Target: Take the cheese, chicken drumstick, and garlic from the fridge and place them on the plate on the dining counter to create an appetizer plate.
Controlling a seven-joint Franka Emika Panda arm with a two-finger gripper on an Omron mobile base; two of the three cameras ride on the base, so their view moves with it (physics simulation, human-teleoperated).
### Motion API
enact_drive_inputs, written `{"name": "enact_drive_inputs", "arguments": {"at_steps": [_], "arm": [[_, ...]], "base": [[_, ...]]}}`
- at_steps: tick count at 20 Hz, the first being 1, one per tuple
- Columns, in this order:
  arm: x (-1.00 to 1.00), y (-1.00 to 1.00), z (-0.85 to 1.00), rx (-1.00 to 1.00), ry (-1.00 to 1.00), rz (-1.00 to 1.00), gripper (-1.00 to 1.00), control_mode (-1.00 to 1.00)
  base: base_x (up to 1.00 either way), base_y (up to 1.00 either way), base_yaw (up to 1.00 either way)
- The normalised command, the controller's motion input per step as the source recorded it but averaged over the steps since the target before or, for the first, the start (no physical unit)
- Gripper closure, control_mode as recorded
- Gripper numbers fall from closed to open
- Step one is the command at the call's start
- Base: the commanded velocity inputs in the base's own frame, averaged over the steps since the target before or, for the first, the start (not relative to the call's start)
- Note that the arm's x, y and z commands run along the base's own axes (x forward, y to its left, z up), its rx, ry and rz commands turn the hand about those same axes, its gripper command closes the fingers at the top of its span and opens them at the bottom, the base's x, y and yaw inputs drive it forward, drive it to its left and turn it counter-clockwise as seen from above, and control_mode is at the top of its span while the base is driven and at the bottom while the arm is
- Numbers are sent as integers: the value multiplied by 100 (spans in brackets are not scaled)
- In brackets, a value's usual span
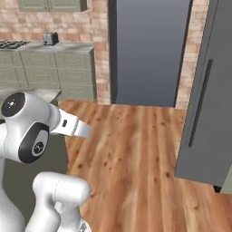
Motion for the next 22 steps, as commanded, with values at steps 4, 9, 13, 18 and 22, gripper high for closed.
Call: {"name": "enact_drive_inputs", "arguments": {"at_steps": [4,9,13,18,22], "arm": [[0,0,0,0,0,0,-100,100],[0,0,0,0,0,0,-100,100],[0,0,0,0,0,0,-100,100],[0,0,0,0,0,0,-100,100],[0,0,0,0,0,0,-100,100]], "base": [[100,0,-15],[100,0,-23],[100,0,-26],[100,-2,-35],[100,-3,-46]]}}
